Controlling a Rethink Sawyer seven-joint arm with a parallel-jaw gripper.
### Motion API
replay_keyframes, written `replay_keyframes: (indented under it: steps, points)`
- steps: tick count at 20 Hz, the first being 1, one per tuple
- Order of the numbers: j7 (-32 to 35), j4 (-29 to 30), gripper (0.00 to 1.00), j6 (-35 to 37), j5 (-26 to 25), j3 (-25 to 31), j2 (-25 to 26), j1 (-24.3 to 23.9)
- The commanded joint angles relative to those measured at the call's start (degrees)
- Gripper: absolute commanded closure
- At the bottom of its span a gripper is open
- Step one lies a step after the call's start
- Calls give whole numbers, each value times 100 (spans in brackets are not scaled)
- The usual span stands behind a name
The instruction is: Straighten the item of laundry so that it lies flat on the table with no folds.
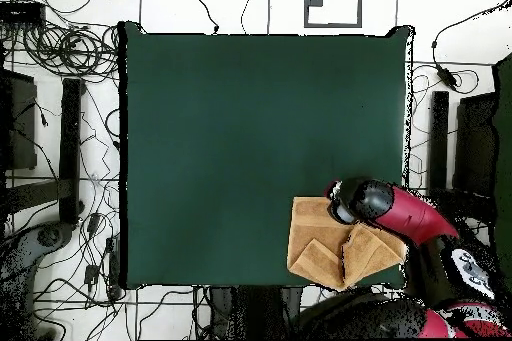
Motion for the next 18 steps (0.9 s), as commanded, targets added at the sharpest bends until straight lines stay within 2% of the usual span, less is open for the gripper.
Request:
replay_keyframes:
  steps: [1, 4, 13, 16, 17, 18]
  points:
    - [-381, 396, 0, -867, -744, 285, 169, -486]
    - [-341, 322, 0, -930, -903, 387, 317, -597]
    - [100, -591, 0, -1948, -1455, 228, 1513, -509]
    - [150, -664, 0, -1971, -1522, 211, 1579, -461]
    - [176, -689, 100, -1836, -1497, 203, 1584, -438]
    - [179, -693, 100, -1800, -1486, 200, 1582, -431]
